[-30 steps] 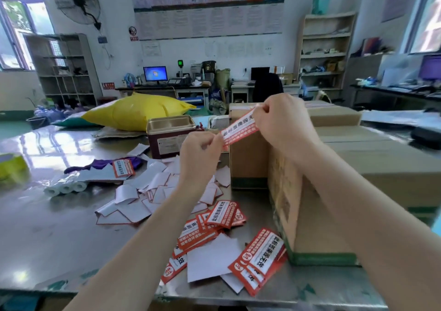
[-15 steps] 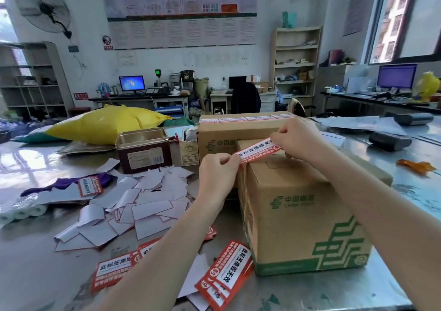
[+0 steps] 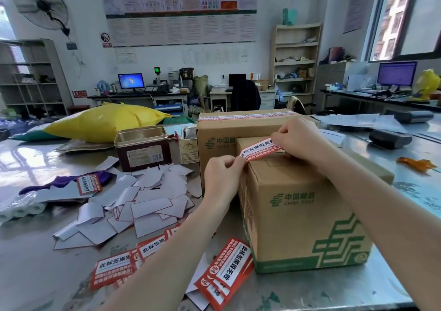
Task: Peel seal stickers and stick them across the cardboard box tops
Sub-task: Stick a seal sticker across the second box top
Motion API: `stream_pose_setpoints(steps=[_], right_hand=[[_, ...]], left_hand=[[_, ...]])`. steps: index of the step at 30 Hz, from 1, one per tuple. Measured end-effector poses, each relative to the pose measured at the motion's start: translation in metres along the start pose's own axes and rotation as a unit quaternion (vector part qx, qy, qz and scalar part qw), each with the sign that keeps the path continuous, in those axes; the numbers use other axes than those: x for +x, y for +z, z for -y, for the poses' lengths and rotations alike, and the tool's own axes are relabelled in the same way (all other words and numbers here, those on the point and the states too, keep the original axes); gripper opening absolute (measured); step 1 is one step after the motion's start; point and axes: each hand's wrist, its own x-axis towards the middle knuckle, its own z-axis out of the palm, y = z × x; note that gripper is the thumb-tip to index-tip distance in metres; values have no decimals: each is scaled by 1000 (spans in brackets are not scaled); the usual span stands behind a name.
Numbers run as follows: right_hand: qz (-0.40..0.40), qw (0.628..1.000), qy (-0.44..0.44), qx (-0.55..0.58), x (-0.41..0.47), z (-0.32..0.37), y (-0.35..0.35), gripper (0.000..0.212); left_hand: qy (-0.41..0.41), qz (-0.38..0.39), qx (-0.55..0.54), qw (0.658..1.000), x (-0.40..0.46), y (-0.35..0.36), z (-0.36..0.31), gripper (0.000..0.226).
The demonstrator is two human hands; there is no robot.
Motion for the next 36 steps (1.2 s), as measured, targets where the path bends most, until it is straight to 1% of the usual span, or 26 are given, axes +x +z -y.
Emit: stream_pose_setpoints(steps=[3,4,5,6,7,8,9,11,13,14,16,17,19,21,23,25,29,33,36], right_hand=[[2,1000,1,-4,1,-3,1,34],[3,1000,0,-6,1,-3,1,35],[3,1000,0,-6,1,-4,1,36],[4,1000,0,-6,1,-4,1,37],[4,1000,-1,-6,1,-4,1,38],[4,1000,-1,-7,0,-5,1,38],[3,1000,-3,-9,0,-5,1,36],[2,1000,-4,-7,0,-6,1,33],[4,1000,-3,0,0,-7,1,33],[5,1000,-1,2,0,-7,1,35],[7,1000,5,9,-1,-6,0,37],[12,1000,10,13,-1,-6,-1,37],[33,999,31,29,-1,-6,-4,35],[56,995,56,53,1,-6,-6,31],[64,994,62,70,3,-5,-7,30],[53,993,67,87,2,-5,-6,33],[15,992,74,97,-2,-2,-2,38],[2,994,81,76,-1,-4,-3,48],[-28,992,98,71,0,-17,-10,50]], left_hand=[[0,23,40,999,7,0,4,41],[-5,35,72,997,11,-1,5,44],[-11,50,129,990,14,-2,8,44],[-15,61,211,975,17,-3,10,43],[-19,63,293,954,18,-6,13,45],[-10,56,353,934,17,-8,16,46],[22,43,367,929,16,-12,18,46],[138,34,306,941,11,-20,19,45],[253,93,237,933,6,-23,16,46],[281,130,218,925,3,-23,14,46],[279,183,188,924,-1,-22,14,46],[272,191,175,927,-1,-22,14,46],[274,189,163,929,0,-22,13,47],[284,181,174,925,3,-24,10,46],[280,183,194,922,7,-26,5,48],[274,194,207,919,12,-27,-1,51],[294,199,221,908,19,-28,-12,48],[311,199,223,902,23,-23,-12,45],[290,212,219,907,24,-20,-13,42]])
